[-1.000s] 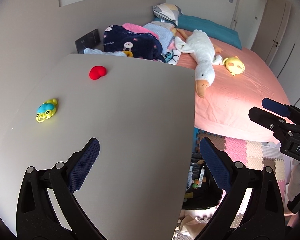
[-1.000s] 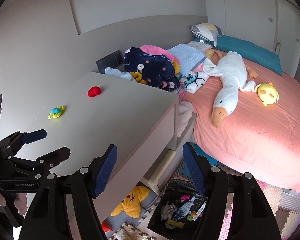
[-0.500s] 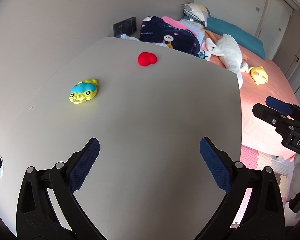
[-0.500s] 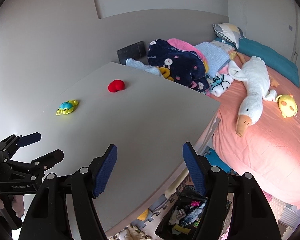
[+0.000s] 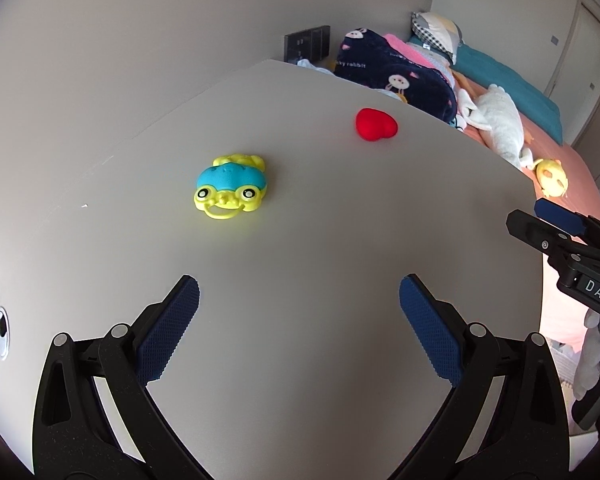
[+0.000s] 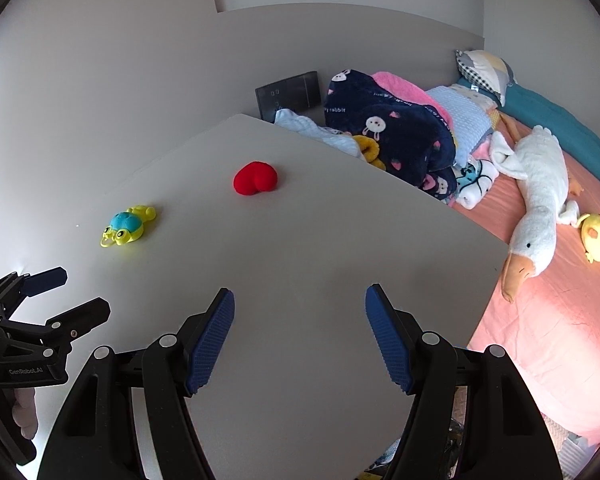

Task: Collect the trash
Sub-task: 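Grasp the teal frog toy with the left gripper while the right grasps the red heart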

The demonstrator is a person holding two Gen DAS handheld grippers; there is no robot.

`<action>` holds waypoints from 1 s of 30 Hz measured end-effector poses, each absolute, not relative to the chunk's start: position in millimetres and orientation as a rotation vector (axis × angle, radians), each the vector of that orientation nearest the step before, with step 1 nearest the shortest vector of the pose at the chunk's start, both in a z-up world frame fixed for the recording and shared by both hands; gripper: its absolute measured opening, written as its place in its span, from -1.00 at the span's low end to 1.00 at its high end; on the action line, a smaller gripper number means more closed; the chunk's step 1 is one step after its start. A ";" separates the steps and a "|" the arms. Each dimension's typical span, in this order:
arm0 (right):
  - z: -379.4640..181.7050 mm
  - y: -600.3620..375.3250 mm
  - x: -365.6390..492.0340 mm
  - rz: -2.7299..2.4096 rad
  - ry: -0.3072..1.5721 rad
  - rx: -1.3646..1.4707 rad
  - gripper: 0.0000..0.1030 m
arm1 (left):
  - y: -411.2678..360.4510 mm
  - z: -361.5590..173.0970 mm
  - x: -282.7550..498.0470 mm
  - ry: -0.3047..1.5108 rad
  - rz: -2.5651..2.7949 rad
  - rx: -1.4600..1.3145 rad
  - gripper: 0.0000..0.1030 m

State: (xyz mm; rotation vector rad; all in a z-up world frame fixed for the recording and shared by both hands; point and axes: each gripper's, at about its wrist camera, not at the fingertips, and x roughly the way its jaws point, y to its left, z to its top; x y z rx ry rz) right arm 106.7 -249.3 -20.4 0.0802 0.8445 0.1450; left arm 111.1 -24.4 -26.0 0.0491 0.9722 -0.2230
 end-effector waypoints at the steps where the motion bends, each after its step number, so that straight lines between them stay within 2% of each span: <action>1: -21.9 -247.6 110.7 0.149 0.845 0.079 0.34 | -22.5 -27.0 114.3 0.975 -0.219 0.045 0.87; 21: -41.5 -211.3 202.5 0.211 0.873 0.061 0.34 | 0.9 -50.1 179.6 0.994 -0.142 0.003 0.87; 26: -45.1 -200.8 224.6 0.221 0.875 0.027 0.34 | 2.1 -56.8 192.0 1.005 -0.139 0.004 0.72; 30: -47.4 -192.0 243.4 0.233 0.884 0.004 0.34 | 3.4 -59.3 199.0 1.009 -0.134 0.000 0.71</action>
